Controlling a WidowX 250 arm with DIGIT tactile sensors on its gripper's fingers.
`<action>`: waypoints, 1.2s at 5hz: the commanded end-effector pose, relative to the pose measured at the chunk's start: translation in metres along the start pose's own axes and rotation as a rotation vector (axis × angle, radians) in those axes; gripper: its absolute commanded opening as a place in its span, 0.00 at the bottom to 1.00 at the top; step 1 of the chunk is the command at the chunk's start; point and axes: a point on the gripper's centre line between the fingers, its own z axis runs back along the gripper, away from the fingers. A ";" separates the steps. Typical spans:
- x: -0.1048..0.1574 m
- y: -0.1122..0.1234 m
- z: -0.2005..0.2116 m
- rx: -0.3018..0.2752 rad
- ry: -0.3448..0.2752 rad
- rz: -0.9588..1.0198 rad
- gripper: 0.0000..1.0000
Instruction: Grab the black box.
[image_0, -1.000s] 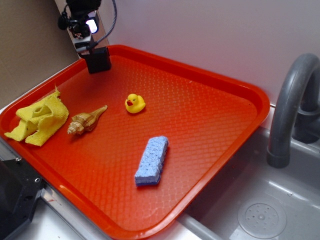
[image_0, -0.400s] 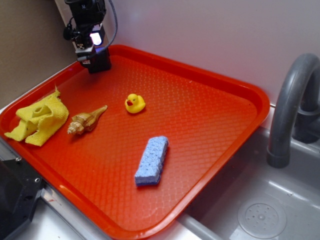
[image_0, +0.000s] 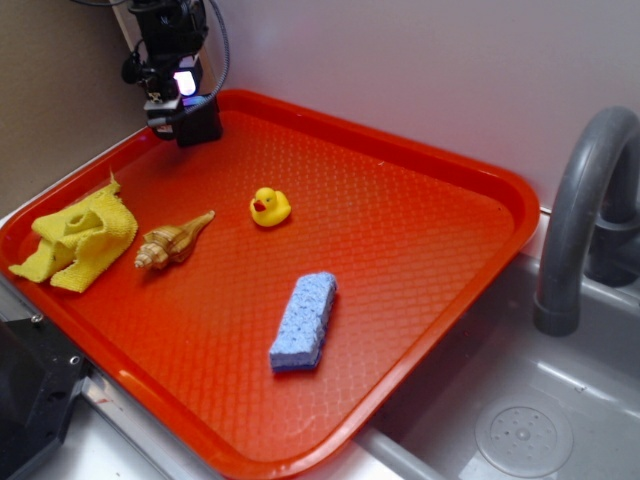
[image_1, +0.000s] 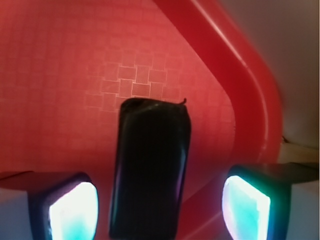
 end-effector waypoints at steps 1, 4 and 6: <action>0.002 0.004 0.015 -0.021 0.022 -0.027 1.00; 0.018 -0.018 -0.007 -0.071 0.053 -0.038 0.00; 0.021 -0.021 -0.007 -0.097 0.032 -0.033 0.00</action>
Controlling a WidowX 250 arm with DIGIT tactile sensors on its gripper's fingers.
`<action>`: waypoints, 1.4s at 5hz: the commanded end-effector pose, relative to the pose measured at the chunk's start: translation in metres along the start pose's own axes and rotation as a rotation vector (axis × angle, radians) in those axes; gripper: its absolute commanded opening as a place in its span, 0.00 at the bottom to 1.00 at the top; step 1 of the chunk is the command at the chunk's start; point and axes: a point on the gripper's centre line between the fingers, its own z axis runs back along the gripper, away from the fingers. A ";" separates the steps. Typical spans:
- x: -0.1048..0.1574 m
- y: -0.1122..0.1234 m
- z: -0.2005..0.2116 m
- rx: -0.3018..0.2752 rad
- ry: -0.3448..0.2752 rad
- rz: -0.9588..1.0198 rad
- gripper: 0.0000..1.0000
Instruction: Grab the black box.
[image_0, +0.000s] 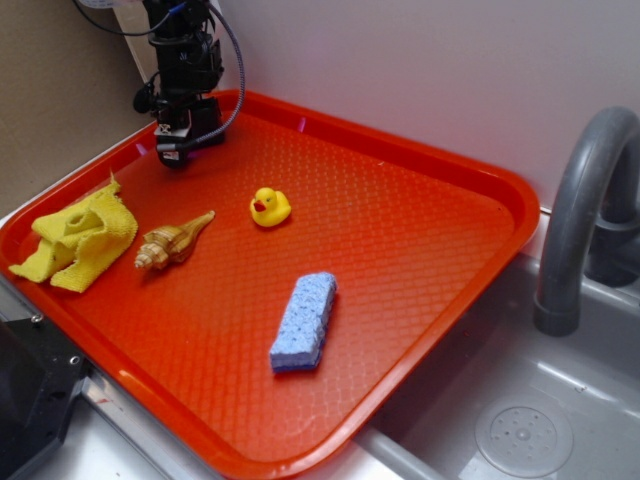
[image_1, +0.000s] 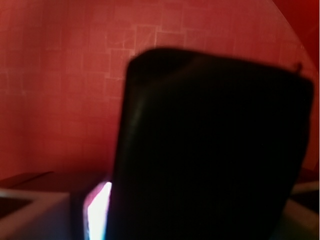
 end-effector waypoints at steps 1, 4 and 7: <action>0.003 0.000 0.024 0.018 -0.040 0.012 0.00; 0.036 -0.117 0.157 0.049 -0.207 0.561 0.00; 0.038 -0.190 0.192 0.052 -0.233 0.695 0.00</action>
